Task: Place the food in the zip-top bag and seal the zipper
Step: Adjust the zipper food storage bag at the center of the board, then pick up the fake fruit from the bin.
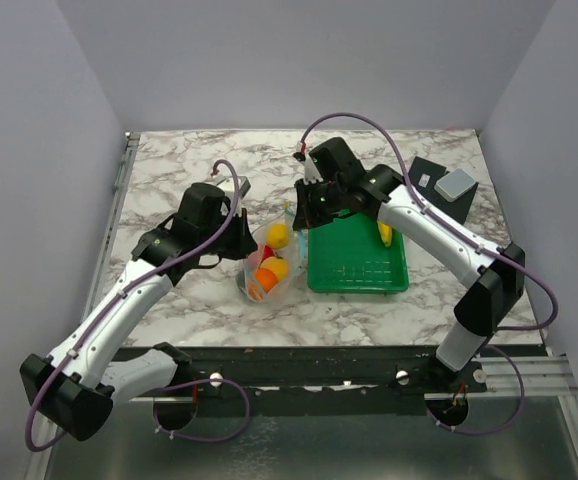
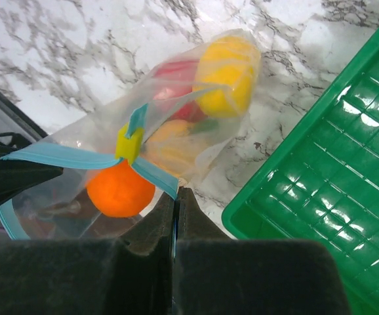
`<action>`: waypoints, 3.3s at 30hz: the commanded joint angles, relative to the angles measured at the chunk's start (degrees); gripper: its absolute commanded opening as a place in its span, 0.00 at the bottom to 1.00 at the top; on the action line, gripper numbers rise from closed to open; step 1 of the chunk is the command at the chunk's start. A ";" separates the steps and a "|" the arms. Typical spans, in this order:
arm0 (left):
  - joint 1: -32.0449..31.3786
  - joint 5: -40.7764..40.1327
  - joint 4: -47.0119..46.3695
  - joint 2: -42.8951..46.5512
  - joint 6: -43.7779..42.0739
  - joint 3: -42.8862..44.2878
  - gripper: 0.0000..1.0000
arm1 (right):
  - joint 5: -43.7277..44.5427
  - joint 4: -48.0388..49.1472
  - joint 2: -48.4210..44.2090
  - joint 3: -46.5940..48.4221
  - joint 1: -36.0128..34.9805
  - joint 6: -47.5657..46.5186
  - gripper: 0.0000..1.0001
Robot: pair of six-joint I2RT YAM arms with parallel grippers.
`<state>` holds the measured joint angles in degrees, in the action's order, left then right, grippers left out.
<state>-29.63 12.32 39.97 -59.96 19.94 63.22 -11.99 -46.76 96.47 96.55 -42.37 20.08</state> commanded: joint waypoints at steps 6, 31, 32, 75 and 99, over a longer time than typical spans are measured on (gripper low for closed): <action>0.13 -3.79 -3.44 0.12 -0.18 6.23 0.00 | 4.90 0.84 2.00 7.53 0.25 0.17 0.01; 0.16 -9.50 -9.35 -1.21 -3.43 4.18 0.00 | 6.50 5.54 4.17 5.71 0.34 1.65 0.01; 0.18 -10.18 -9.62 -1.21 -4.18 3.82 0.00 | 7.13 6.15 3.92 4.75 0.30 1.76 0.01; 0.17 -19.84 -25.48 3.19 -5.89 -13.83 0.00 | 9.20 14.90 3.14 -8.23 0.44 6.60 0.01; 0.18 -20.49 -25.56 2.48 -6.18 -13.84 0.00 | 13.71 10.23 -1.38 -2.45 0.45 6.27 0.45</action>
<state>-29.63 -6.90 15.46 -58.11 14.06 50.06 -3.42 -33.36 97.84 91.90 -42.26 27.38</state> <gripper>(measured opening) 0.005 0.427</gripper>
